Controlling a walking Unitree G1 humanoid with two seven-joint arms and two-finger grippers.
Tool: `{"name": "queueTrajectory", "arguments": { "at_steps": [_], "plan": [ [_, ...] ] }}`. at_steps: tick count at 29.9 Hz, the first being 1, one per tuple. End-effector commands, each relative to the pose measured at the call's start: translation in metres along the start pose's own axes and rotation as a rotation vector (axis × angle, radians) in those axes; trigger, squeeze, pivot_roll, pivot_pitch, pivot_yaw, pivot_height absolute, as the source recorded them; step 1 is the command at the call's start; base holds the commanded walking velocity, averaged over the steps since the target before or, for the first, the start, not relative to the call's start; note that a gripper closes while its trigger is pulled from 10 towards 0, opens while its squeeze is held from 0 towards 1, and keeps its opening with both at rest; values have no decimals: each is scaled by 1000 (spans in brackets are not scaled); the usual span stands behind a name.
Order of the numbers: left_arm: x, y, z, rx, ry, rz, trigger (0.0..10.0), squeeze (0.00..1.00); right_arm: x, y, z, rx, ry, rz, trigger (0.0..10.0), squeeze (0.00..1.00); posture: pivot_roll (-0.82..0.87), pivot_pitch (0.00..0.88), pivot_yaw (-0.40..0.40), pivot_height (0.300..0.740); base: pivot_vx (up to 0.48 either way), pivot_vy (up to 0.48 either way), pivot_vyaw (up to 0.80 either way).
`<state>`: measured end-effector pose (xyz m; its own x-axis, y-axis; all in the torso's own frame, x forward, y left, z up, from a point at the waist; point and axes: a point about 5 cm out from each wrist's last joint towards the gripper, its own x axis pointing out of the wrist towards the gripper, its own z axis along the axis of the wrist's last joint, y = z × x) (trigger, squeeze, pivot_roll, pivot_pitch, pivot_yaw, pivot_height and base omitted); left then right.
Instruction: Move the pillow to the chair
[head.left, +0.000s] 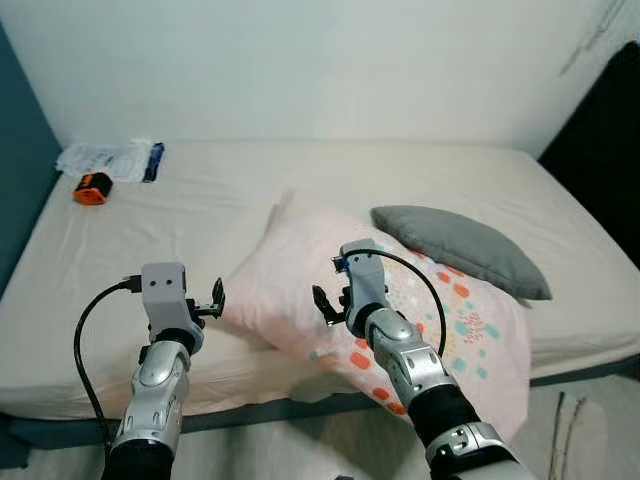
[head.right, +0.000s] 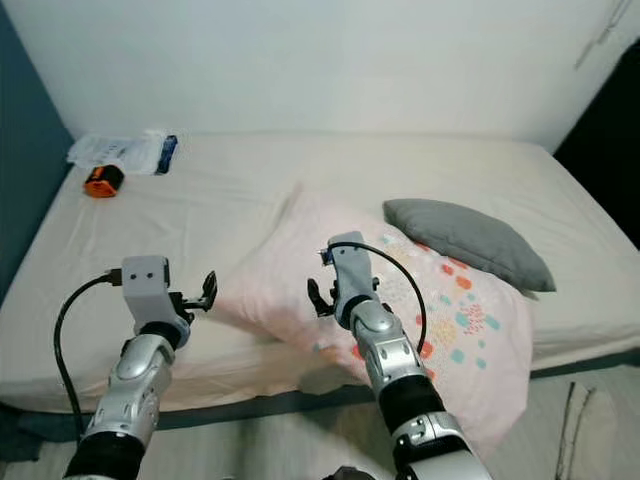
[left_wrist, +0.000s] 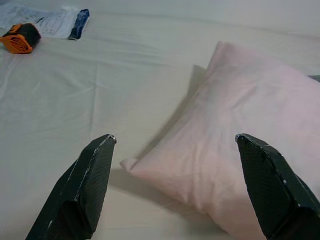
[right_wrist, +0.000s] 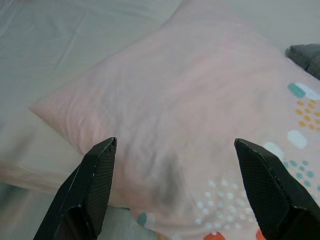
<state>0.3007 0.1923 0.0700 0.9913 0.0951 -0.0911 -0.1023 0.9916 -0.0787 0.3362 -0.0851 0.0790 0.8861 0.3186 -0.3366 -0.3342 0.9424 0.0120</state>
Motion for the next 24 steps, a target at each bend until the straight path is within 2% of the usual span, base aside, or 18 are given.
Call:
{"name": "queueTrajectory", "arguments": {
  "at_steps": [1, 24],
  "plan": [
    [-2, 0, -6, -14, 29, 2, 10000, 0, -1, -1, -5, 20, 13, -7, 10000, 0, 42, 84, -105, 712, 0, 0, 0],
    [-2, -1, -6, -10, 32, -9, 10000, 0, -1, -2, -5, 30, 20, -9, 10000, 0, 42, 90, -104, 712, 0, 0, 0]
  ]
}}
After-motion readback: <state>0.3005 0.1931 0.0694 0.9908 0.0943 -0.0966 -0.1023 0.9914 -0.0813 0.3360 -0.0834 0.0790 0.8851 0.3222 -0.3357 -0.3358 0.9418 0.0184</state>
